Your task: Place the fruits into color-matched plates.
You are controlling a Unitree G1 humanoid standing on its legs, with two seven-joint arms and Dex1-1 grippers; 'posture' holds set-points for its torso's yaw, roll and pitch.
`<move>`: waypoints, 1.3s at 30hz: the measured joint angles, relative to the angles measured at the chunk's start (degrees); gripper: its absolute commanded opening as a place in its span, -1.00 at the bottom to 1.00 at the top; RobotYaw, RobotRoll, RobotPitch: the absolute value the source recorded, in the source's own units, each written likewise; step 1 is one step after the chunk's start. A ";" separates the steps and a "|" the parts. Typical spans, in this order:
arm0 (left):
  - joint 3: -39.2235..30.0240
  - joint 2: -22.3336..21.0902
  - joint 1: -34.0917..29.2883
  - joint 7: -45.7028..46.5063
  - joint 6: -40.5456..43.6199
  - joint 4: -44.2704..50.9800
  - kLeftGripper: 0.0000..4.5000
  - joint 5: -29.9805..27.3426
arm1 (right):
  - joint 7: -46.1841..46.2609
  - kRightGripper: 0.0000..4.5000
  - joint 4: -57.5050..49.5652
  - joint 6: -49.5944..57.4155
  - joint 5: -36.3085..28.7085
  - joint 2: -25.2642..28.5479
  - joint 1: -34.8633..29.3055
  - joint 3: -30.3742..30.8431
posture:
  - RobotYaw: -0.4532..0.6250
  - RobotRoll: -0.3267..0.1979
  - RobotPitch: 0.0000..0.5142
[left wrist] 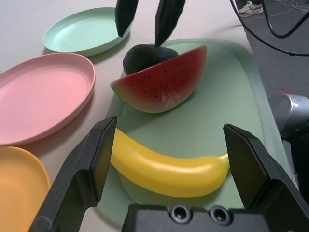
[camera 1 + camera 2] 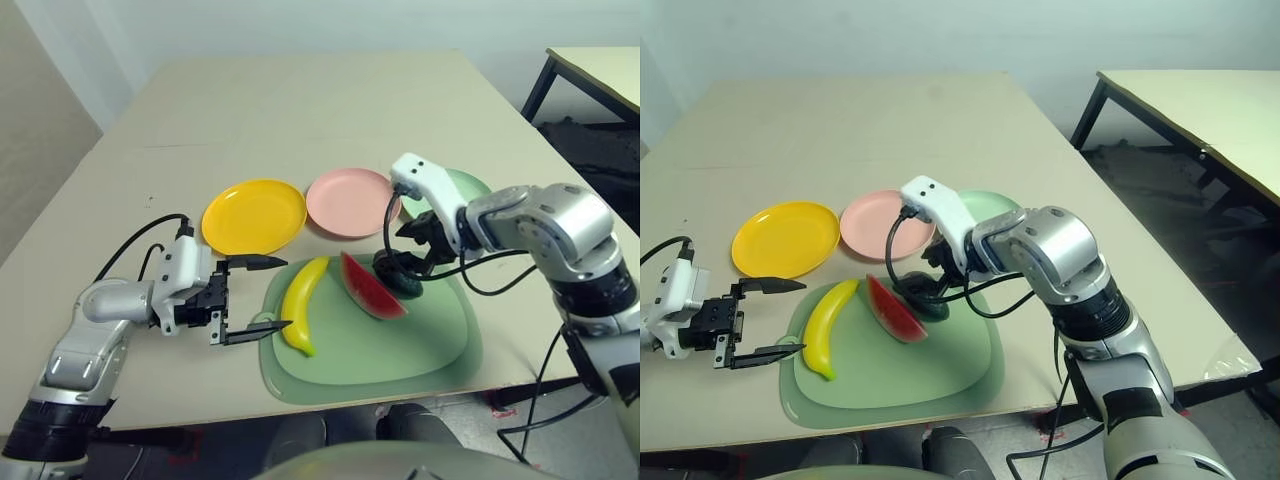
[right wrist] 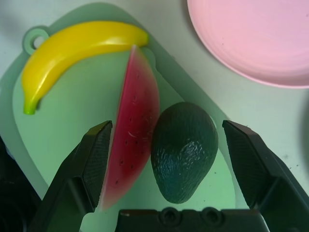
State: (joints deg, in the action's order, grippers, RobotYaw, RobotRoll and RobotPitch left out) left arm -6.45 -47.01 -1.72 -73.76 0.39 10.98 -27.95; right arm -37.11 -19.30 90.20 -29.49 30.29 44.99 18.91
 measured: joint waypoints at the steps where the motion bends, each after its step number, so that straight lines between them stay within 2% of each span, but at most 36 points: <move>1: 0.00 -0.12 0.01 0.00 0.01 0.00 1.00 -0.01 | 0.15 0.99 0.30 -0.09 0.02 0.01 -0.20 0.17 | -0.02 0.25 -0.95; 21: -0.15 -0.53 -0.77 0.50 0.24 0.42 1.00 -0.24 | 1.61 0.99 6.31 -4.21 0.37 -0.48 -1.26 2.32 | 0.00 0.25 -0.94; 39: -0.24 -0.74 -0.87 0.51 0.24 0.49 1.00 -0.35 | 0.99 0.99 7.65 -6.24 0.38 0.07 -2.55 4.55 | 0.00 0.25 -0.94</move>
State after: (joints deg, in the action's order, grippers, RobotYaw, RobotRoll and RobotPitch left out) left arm -6.69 -47.75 -2.58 -73.25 0.63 11.46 -28.30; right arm -36.12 -11.65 83.96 -29.11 30.36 42.44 23.47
